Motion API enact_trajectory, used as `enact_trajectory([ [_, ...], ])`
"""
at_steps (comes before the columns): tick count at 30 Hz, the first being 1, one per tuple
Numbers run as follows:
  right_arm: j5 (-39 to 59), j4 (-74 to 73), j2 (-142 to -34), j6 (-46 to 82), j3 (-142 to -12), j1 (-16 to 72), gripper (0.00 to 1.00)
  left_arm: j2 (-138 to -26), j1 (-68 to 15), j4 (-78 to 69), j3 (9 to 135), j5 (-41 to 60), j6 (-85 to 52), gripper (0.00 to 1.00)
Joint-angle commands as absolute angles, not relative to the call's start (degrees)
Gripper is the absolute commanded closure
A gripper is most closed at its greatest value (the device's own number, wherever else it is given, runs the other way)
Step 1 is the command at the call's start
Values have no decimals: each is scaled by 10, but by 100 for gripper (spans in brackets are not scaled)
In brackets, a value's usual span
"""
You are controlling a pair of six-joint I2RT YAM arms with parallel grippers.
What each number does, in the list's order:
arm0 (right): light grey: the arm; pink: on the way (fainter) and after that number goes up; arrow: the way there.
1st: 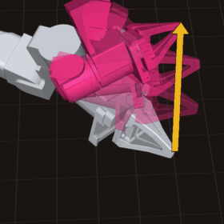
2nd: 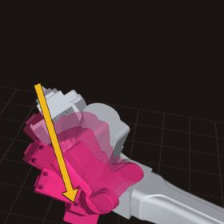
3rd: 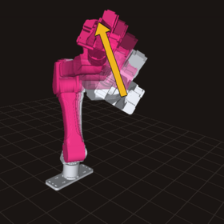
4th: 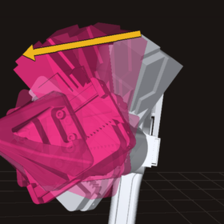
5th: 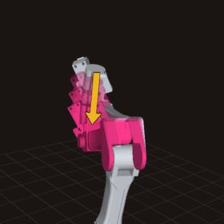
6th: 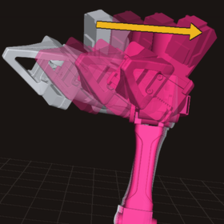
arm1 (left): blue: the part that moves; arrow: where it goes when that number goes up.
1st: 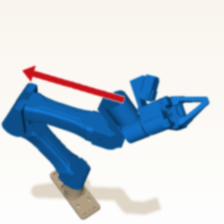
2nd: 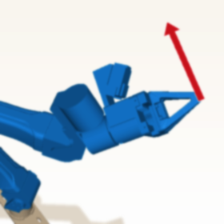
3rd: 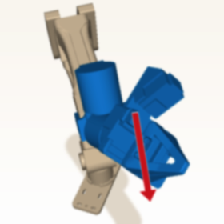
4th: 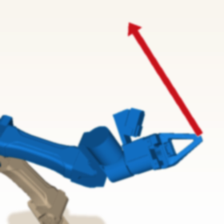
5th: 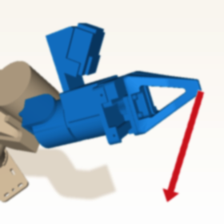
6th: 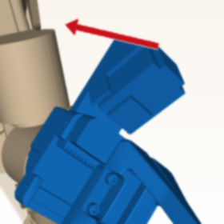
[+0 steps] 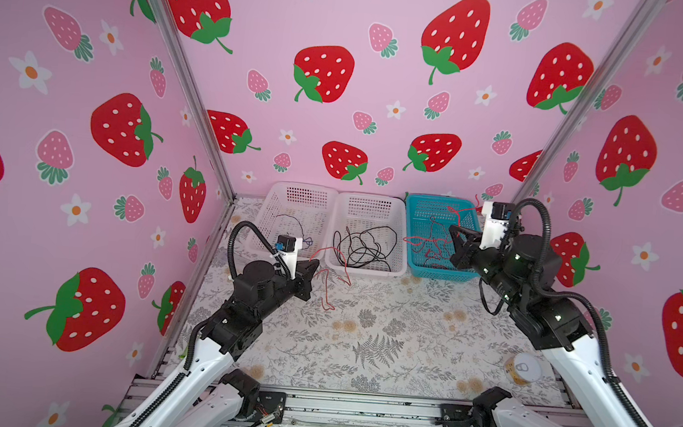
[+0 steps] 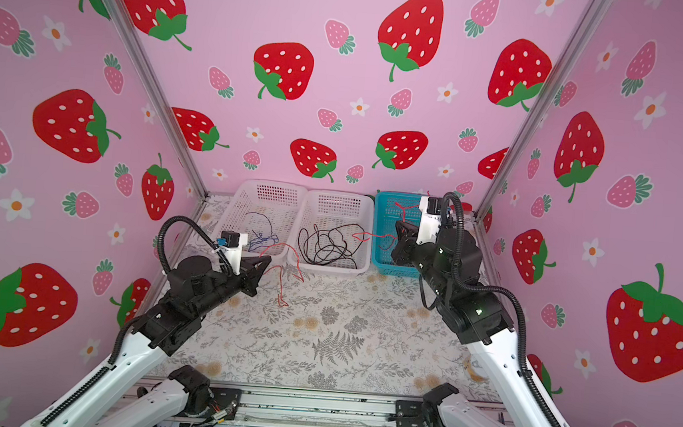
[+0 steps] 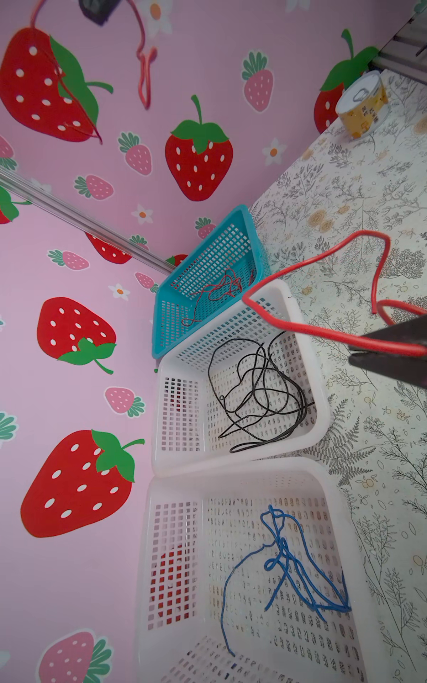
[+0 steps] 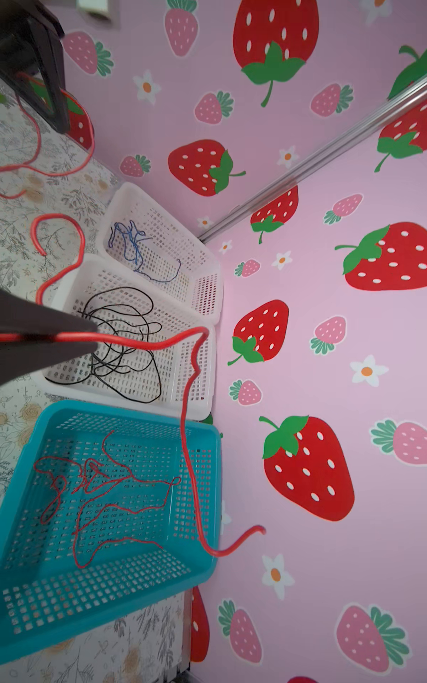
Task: Untangle the cables
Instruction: 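Carry the red wire with the right gripper over the teal basket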
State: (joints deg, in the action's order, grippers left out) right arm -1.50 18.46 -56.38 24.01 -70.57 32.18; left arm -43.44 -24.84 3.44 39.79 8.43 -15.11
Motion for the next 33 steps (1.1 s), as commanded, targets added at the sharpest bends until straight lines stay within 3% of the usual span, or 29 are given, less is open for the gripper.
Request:
enact_trajectory([
  [1, 60, 163, -578, 255, -723, 276, 100, -428, -247, 9, 394, 95, -164, 100],
  [7, 30, 136, -622, 280, -703, 179, 100, -436, -247, 13, 400, 101, -178, 100],
  [15, -81, 41, -683, 290, -626, 139, 100, -436, -247, 16, 402, 102, -190, 100],
  [24, -84, -48, -802, 298, -591, 94, 100, -438, -247, 23, 407, 106, -194, 100],
  [33, -53, -54, -896, 320, -617, 118, 100, -444, -247, 19, 408, 113, -196, 100],
])
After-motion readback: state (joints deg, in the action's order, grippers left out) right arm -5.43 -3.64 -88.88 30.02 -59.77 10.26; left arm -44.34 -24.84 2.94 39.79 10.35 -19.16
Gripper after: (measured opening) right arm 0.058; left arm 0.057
